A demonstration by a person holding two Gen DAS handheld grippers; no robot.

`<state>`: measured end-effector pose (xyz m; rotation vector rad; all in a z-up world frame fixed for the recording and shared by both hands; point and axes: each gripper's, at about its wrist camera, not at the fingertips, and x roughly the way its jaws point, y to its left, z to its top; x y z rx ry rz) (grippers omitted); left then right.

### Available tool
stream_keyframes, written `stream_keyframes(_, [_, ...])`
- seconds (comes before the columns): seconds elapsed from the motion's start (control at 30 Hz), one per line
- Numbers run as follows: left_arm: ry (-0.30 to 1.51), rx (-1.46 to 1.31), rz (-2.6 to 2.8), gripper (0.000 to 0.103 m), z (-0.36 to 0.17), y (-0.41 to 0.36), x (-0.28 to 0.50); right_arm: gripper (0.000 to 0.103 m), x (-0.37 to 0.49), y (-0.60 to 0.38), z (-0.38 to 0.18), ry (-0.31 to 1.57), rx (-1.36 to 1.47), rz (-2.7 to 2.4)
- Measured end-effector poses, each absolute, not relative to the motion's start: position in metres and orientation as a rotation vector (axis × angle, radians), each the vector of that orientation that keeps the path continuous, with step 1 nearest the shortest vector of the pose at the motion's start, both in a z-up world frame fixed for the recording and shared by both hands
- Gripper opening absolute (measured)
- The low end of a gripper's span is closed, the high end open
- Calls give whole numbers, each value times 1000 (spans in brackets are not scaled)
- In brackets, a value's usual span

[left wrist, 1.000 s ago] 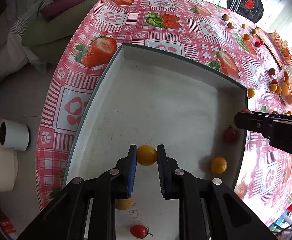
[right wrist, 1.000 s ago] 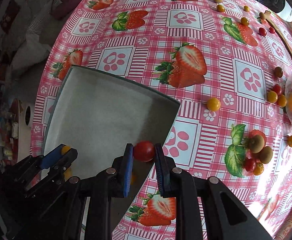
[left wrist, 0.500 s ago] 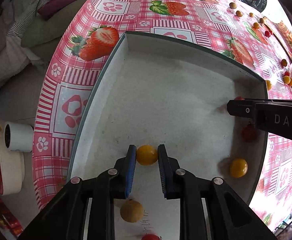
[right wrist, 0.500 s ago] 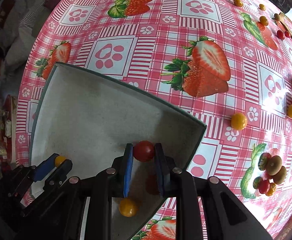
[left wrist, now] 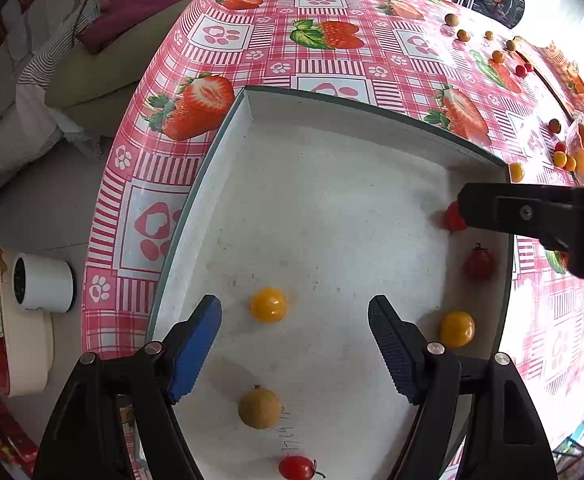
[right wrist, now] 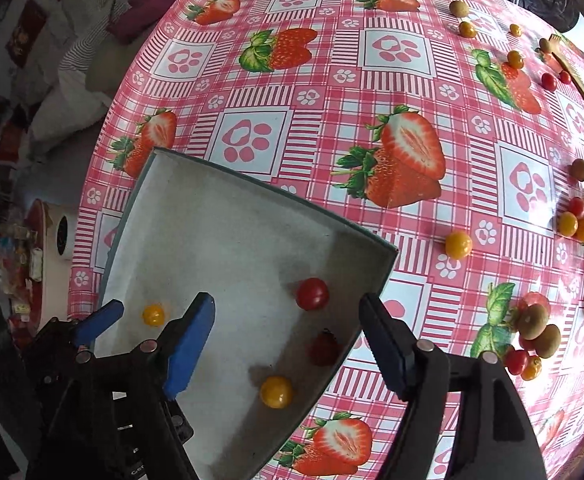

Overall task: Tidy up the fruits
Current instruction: 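Grasp a brown round fruit with the left tool while the right tool grasps a yellow cherry tomato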

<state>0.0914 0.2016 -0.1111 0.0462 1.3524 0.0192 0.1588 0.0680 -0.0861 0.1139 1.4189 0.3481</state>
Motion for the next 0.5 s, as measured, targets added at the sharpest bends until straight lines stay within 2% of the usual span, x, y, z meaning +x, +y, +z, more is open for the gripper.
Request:
stream_keyframes(0.23, [1393, 13, -26, 77, -102, 189, 74, 80, 130, 20, -62, 1390, 150, 269])
stream_keyframes(0.5, [1388, -10, -130, 77, -85, 156, 58, 80, 79, -59, -61, 1420, 231, 101])
